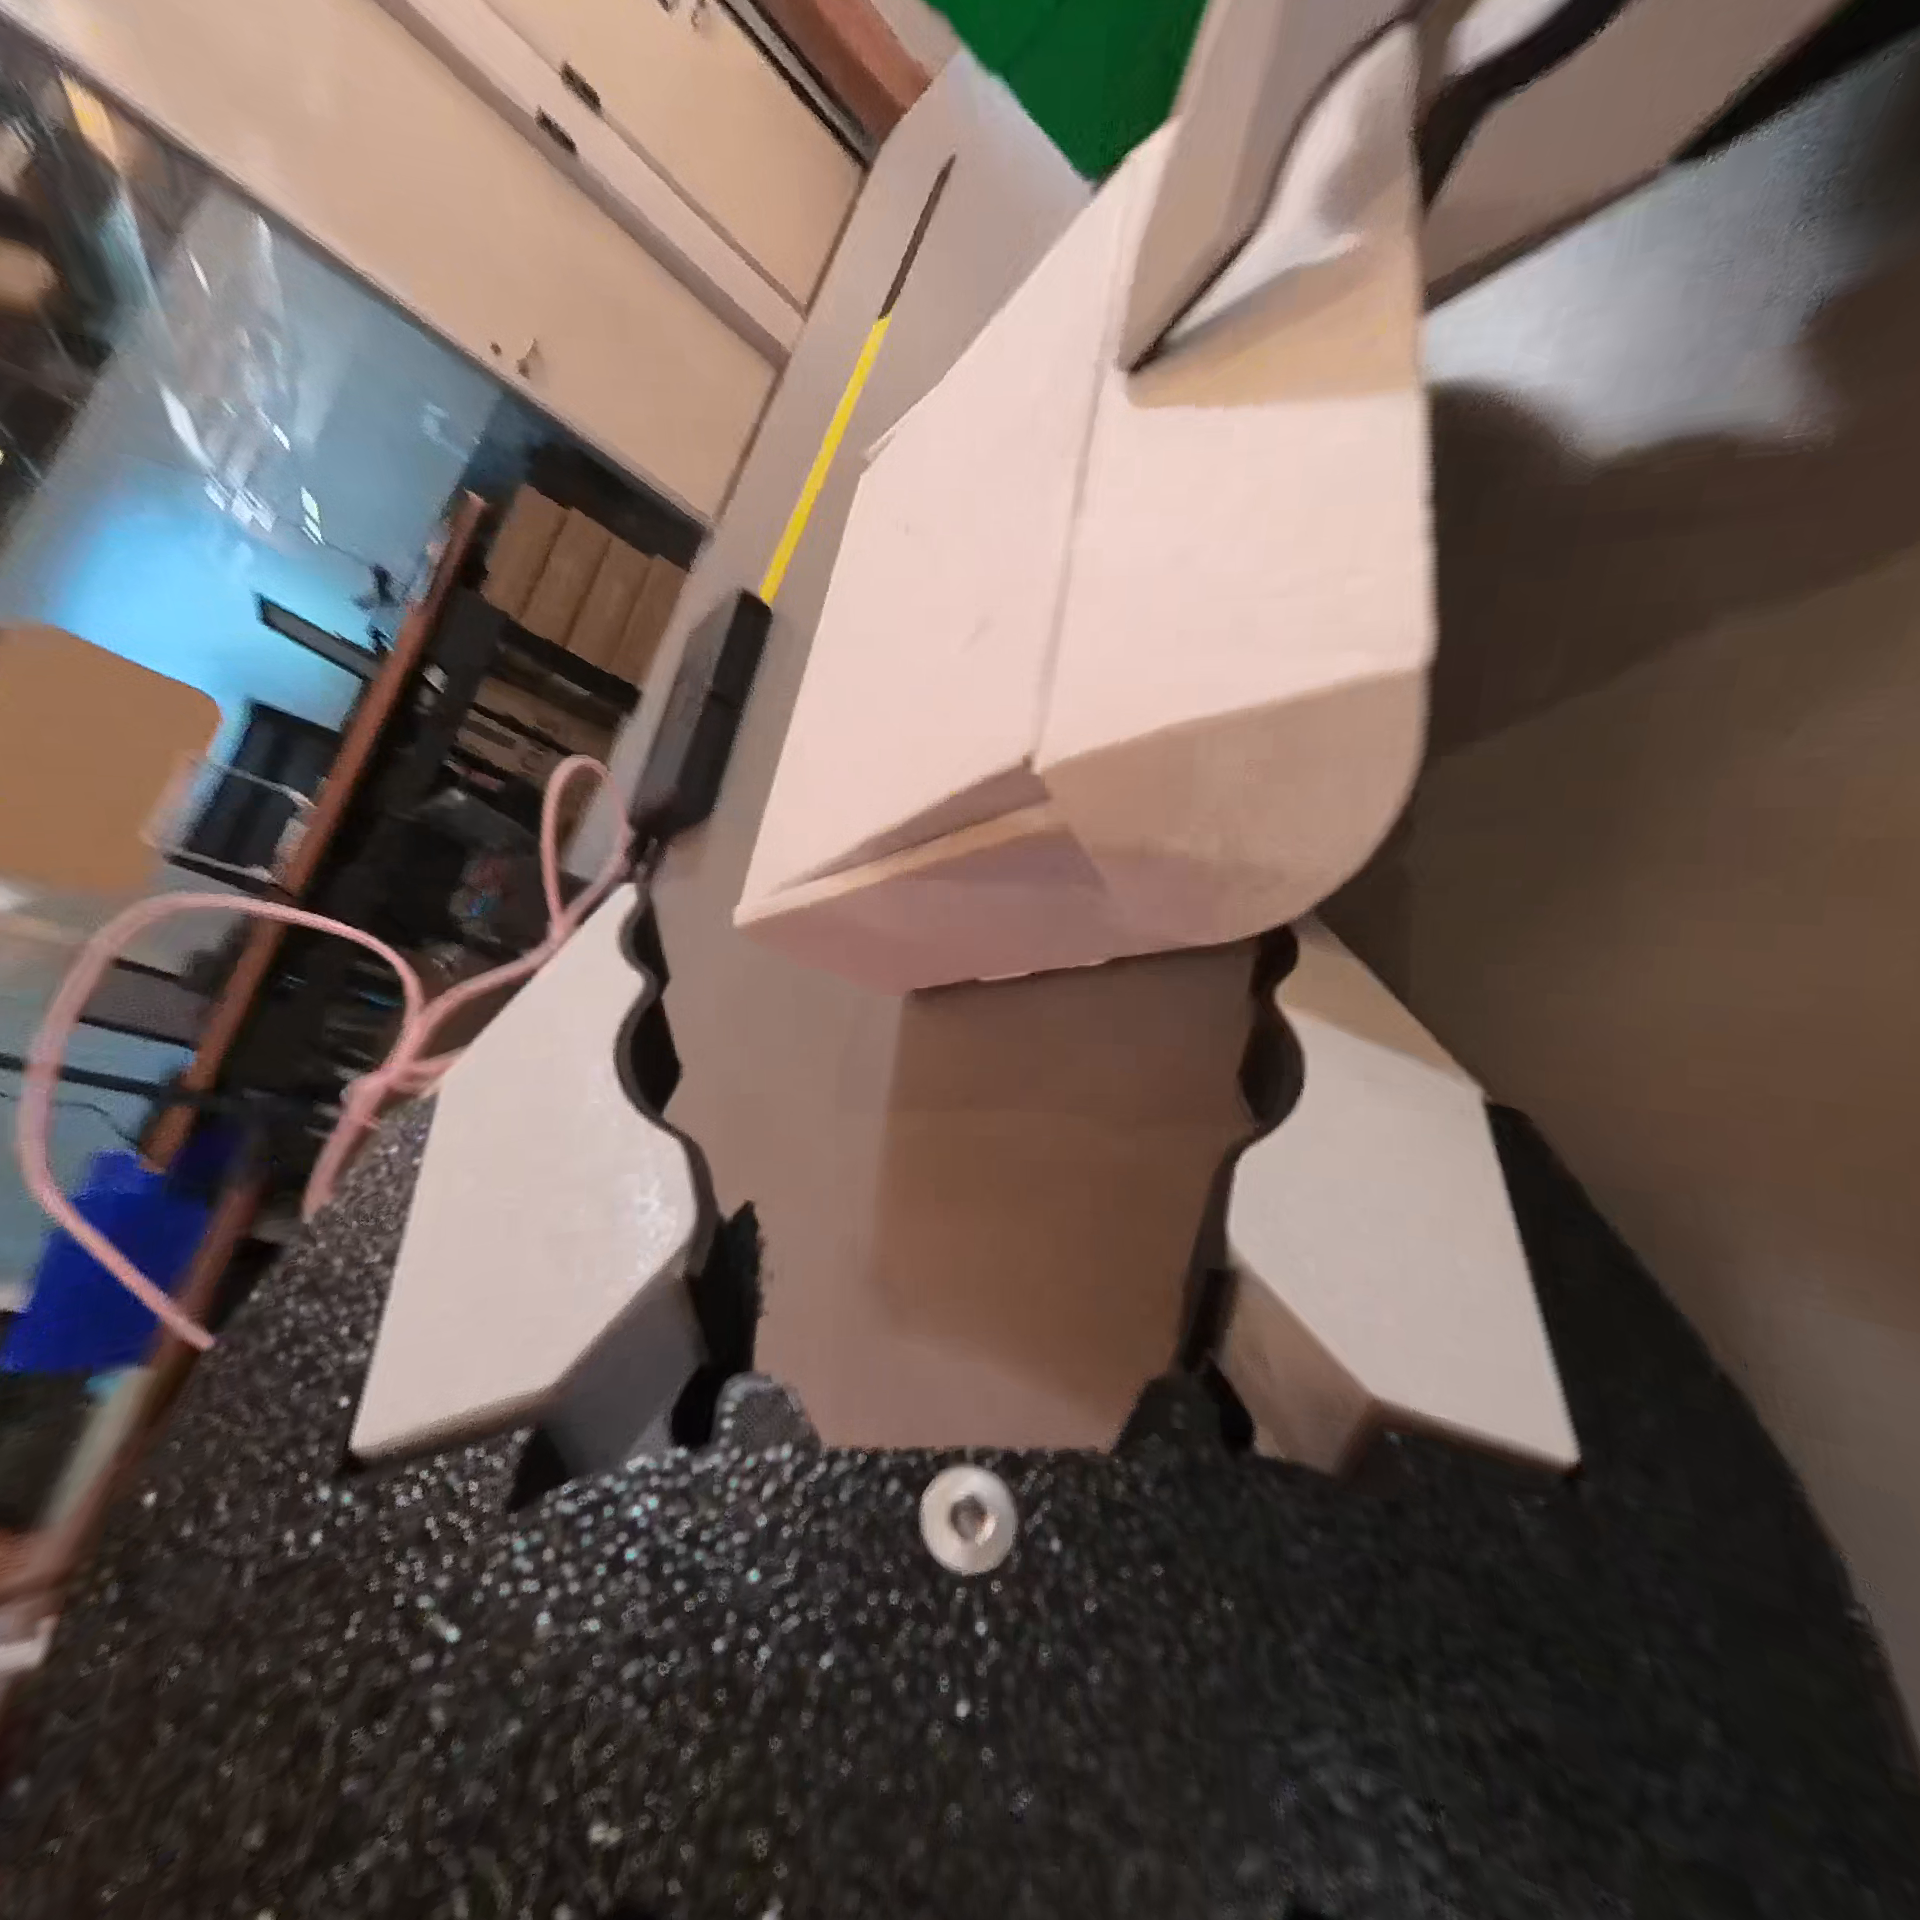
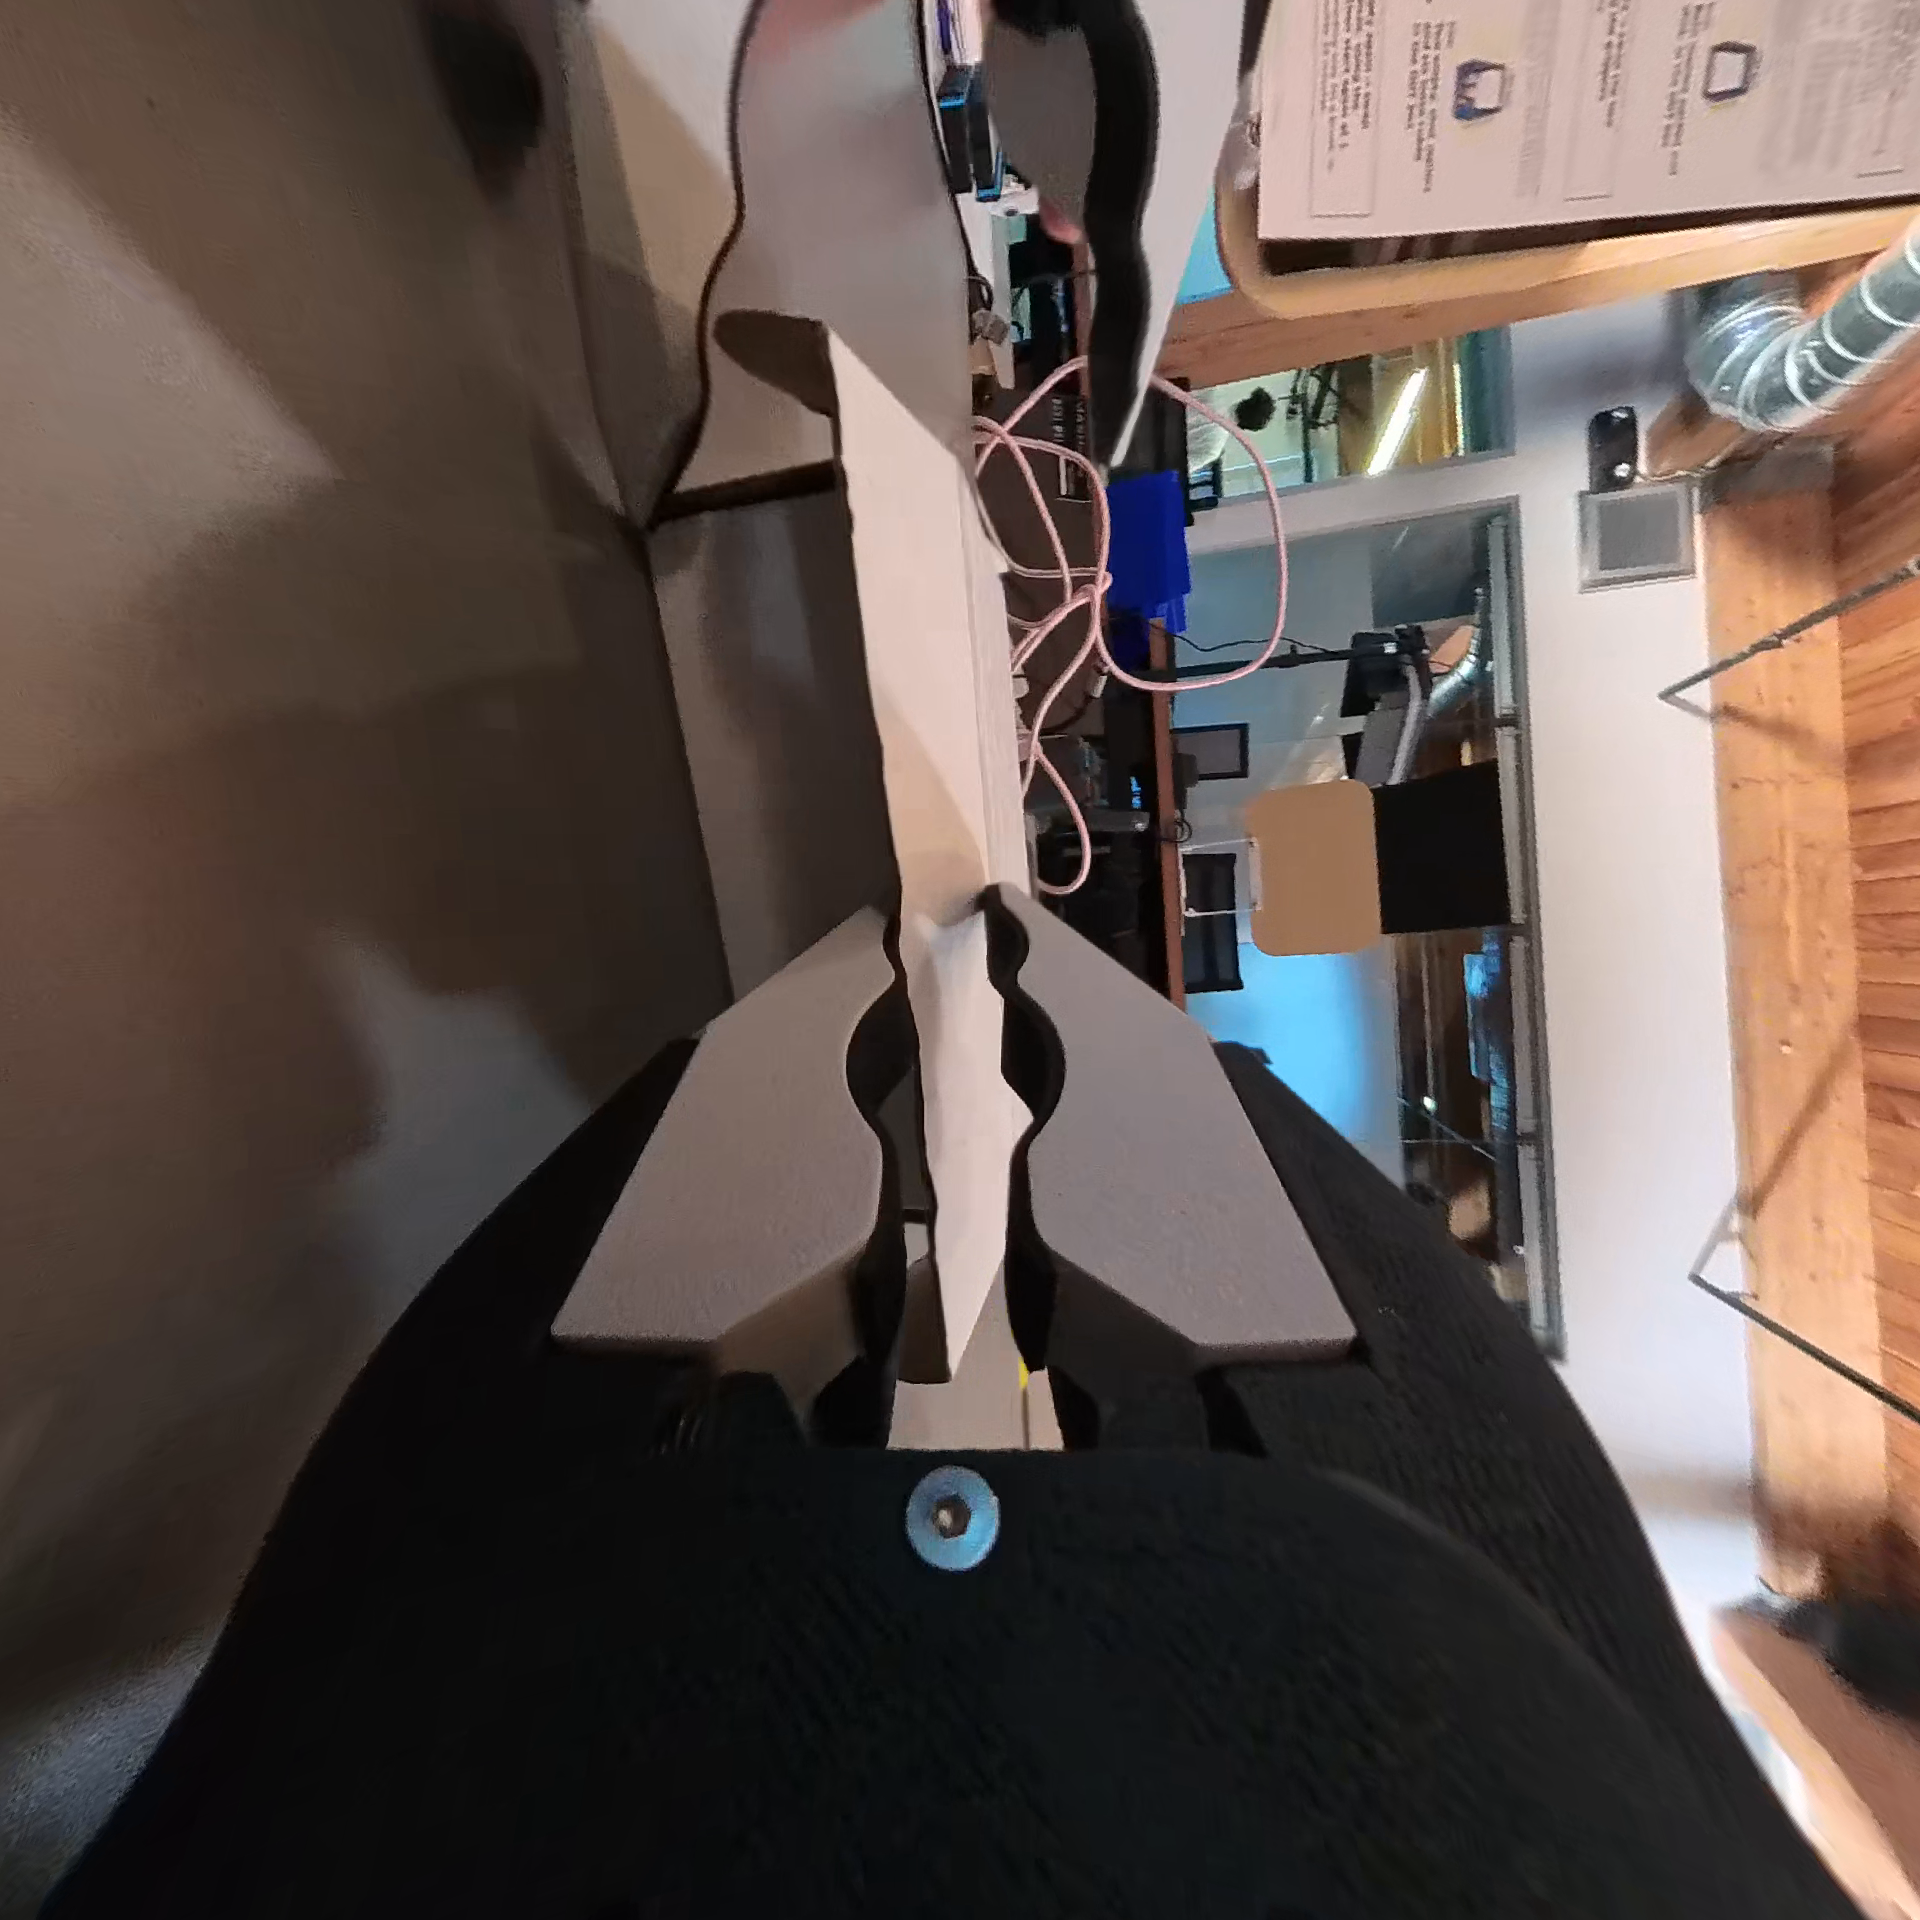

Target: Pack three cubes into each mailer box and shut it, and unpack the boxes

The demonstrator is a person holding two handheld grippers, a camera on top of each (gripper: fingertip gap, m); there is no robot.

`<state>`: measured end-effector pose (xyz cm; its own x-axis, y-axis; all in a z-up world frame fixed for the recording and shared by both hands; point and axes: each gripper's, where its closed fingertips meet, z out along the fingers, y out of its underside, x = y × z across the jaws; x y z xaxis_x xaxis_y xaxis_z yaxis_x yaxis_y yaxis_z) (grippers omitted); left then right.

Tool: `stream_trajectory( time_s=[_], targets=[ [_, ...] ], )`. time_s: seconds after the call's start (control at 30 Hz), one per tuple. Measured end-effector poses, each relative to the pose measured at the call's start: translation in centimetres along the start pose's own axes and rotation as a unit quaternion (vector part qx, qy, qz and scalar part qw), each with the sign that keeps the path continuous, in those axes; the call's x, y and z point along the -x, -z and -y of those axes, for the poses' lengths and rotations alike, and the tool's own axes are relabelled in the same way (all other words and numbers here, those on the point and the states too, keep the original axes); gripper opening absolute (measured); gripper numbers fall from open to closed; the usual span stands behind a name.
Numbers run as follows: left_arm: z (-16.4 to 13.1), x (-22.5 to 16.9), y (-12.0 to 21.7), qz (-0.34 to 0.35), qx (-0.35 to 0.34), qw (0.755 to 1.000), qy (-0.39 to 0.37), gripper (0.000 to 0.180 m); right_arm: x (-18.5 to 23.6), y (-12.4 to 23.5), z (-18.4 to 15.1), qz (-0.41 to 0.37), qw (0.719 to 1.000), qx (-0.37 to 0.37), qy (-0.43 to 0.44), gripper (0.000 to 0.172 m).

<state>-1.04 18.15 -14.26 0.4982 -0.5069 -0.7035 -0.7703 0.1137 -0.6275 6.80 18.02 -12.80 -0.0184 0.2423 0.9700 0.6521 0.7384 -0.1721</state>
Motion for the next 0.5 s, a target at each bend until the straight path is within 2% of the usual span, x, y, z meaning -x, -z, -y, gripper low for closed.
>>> stream_trajectory(
  time_s=[0.1,0.2,0.37,0.5],
  targets=[
    [-0.7,-0.3,-0.3,-0.042,0.021,0.994,0.098,0.124,0.1,0.1,0.0,0.011,1.0,-0.004,-0.01,0.008],
    [-0.9,-1.1,-0.3,-0.082,0.028,0.983,0.16,0.131,0.1,0.4,0.0,0.024,0.999,-0.018,-0.031,0.007],
    [-0.4,-3.1,-1.1,-0.146,0.048,0.962,0.226,0.144,0.0,1.7,-0.1,0.079,0.985,-0.077,-0.134,0.009],
    [-0.1,-4.2,-1.9,-0.183,0.057,0.951,0.243,0.153,0.2,2.3,-0.4,0.104,0.976,-0.095,-0.167,0.012]
  ],
)
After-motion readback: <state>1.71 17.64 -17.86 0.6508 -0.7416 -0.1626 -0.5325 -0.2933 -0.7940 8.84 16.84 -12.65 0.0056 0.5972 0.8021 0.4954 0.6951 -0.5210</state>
